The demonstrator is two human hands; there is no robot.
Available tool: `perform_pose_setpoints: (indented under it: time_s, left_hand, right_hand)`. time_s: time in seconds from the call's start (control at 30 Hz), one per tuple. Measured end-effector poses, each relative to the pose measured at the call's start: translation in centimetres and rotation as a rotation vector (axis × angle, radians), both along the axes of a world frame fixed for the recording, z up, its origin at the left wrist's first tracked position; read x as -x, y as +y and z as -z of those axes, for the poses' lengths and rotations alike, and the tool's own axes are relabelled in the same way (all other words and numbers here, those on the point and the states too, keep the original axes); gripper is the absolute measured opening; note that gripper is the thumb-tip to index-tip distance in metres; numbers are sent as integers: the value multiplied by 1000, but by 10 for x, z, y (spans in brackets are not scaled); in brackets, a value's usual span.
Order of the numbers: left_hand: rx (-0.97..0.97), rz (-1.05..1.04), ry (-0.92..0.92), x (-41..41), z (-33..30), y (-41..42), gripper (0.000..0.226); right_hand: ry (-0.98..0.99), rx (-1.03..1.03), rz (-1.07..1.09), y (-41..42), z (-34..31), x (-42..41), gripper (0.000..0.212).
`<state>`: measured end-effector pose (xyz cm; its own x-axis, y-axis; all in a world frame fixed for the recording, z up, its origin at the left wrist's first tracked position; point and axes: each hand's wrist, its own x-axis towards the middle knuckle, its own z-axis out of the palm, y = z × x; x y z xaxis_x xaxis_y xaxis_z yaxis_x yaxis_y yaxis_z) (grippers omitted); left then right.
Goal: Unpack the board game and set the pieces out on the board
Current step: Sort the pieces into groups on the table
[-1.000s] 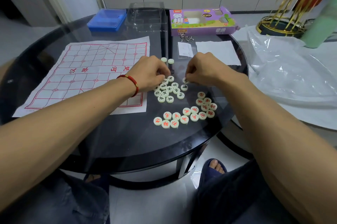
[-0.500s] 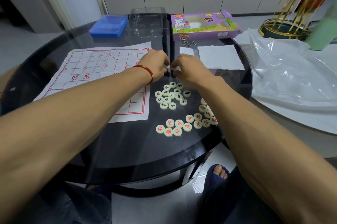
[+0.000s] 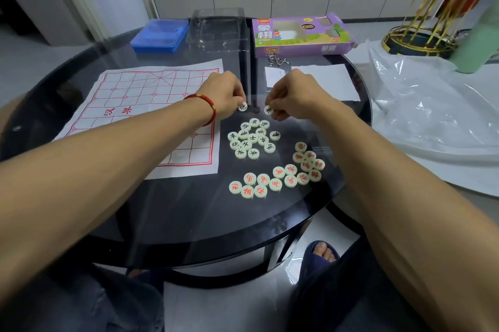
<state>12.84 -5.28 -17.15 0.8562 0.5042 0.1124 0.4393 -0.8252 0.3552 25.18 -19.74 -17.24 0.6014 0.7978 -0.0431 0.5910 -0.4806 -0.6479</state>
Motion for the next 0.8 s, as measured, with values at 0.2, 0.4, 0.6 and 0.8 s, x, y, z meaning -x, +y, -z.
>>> perform_pose_setpoints:
  time_s: [0.2,0.4,0.6,0.8]
  left_hand:
    - [-31,77,100,7,-6,-5,15]
    - [-86,55,82,16,0,-17,17]
    - [-135,216,165,40,-19,-24,32]
    - [-81,436,457,52,-30,-31,69]
  right_hand:
    - [-94,87,-88,-9,-7,4,14]
    - [-304,174,-216,-17,-9,16,17]
    - [-318,299,-303,-23,-20,28,41]
    - [-280,471,-322,-24,-22,47,103]
